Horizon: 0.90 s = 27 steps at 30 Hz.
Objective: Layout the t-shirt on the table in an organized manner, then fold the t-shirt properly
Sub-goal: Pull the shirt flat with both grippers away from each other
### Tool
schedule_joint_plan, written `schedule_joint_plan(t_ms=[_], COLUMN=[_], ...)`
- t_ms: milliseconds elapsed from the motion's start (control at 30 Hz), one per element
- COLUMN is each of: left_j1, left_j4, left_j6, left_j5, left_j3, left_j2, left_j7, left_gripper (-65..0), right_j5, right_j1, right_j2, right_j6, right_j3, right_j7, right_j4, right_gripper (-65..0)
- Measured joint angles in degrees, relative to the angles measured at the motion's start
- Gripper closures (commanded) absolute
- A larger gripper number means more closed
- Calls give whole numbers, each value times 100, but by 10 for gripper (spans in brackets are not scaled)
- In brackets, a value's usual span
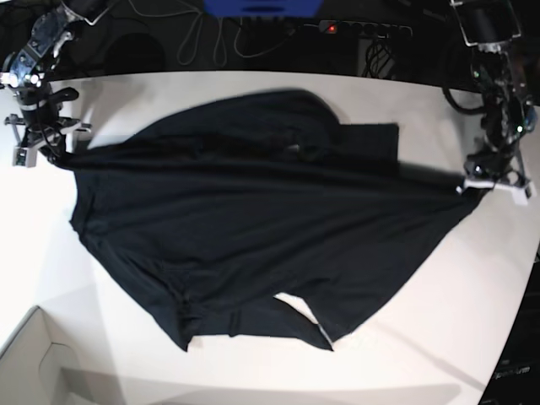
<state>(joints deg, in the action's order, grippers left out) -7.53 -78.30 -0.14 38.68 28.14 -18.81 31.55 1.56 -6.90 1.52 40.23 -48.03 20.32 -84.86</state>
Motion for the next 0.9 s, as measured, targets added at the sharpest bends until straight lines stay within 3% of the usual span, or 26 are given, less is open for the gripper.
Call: schedule_joint_plan(t_ms=[233, 467, 767, 900], left_j1=[-538, -1073, -1119, -1093], left_j4=[-551, -841, -837, -848], left_j6=[17, 20, 20, 22], left_j5=[-2, -11, -9, -17], left_j3=[415, 940, 1003, 1003], left_j2=[-7, 256, 636, 640], left_j7=[-46, -24, -50, 251], left_gripper=[-2, -2, -2, -5], right_j5=[4, -31, -31, -11], right_j1=[-334, -363, -380, -380], right_j2=[-208, -295, -262, -260], right_j6=[2, -2, -2, -2], right_j3=[778, 791, 769, 772], right_j7=[13, -4, -22, -15], right_j4=[-79, -321, -321, -321], right_gripper=[0, 0, 0, 0])
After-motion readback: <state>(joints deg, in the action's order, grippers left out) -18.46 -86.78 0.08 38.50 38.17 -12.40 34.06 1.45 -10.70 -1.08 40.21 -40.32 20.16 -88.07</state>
